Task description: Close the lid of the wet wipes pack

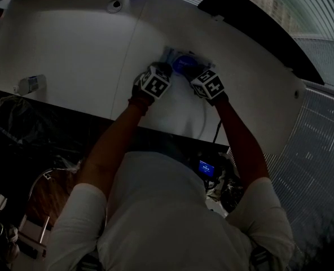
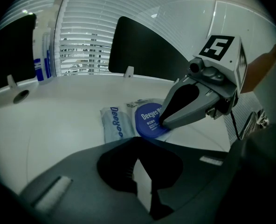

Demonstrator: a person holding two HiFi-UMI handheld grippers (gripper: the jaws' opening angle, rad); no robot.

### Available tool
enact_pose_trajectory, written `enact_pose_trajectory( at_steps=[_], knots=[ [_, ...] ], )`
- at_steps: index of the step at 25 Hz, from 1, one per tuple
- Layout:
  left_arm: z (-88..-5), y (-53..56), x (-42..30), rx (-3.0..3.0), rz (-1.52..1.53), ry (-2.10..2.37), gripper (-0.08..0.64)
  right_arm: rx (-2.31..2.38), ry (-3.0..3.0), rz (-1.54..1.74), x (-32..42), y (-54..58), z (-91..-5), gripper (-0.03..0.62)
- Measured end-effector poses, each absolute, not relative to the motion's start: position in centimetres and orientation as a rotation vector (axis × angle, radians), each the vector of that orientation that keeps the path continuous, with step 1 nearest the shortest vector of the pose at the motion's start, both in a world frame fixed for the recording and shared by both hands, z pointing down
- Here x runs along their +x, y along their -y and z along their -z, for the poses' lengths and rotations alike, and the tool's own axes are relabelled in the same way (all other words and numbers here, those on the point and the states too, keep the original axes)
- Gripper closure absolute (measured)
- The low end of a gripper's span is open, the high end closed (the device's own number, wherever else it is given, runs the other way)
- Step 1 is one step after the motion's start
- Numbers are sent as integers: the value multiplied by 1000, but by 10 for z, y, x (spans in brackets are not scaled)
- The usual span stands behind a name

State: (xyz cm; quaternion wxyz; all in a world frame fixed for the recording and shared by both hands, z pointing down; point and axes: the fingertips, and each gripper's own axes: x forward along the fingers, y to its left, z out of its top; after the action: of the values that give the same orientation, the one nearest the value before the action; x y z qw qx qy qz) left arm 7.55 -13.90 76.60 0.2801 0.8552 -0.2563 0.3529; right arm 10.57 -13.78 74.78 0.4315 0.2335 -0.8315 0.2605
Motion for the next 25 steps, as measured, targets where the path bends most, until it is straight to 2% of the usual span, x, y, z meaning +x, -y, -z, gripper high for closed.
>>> enact_pose_trajectory(
  at_steps=[10, 18, 25],
  knots=[
    [-753, 125, 56, 2145, -910, 683, 558, 775, 2163, -657, 102, 139, -708, 591],
    [-692, 124, 50, 2223, -838, 739, 557, 1045, 2261, -640, 110, 135, -644, 591],
    [-611, 114, 59, 2309, -648, 739, 557, 1255, 2337, -587, 110, 115, -575, 591]
  ],
)
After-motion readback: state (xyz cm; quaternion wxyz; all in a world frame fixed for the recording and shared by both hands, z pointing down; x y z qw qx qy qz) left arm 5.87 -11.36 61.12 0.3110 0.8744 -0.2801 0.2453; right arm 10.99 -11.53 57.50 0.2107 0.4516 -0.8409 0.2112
